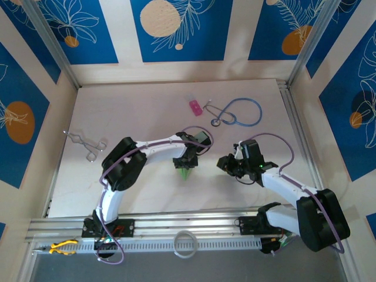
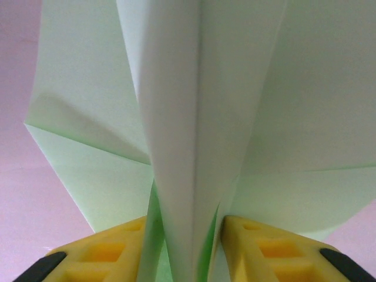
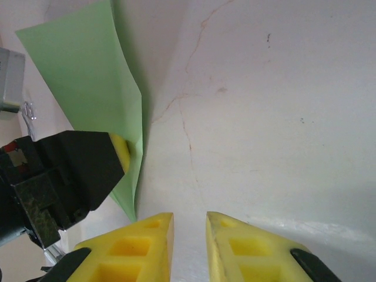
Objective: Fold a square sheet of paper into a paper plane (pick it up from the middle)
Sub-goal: Turn over a paper plane at the center of the table.
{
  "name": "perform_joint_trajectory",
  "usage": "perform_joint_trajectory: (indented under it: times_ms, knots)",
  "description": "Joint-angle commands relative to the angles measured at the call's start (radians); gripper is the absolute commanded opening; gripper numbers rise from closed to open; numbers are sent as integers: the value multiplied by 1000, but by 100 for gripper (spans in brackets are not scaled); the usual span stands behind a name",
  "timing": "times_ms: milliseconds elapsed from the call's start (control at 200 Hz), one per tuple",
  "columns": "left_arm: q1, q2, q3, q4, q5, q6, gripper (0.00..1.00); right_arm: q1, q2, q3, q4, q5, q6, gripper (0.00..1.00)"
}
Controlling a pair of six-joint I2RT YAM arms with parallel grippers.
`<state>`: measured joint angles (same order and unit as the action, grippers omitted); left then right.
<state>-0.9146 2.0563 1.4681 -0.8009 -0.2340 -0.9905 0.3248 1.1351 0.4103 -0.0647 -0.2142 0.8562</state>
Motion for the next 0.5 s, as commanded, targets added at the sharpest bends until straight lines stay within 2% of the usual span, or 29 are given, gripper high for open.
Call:
perform_joint_trajectory:
  times_ms: [0, 300, 495]
  knots:
    - [5, -21, 6, -2, -40, -23, 36, -19, -30, 16, -55, -22, -34, 23]
    - [11, -117, 26, -20, -55, -30, 39, -53, -122, 32, -114, -8, -54, 24]
    - [13, -184, 29, 0, -50, 26, 40, -77, -143, 62, -164, 12, -79, 25]
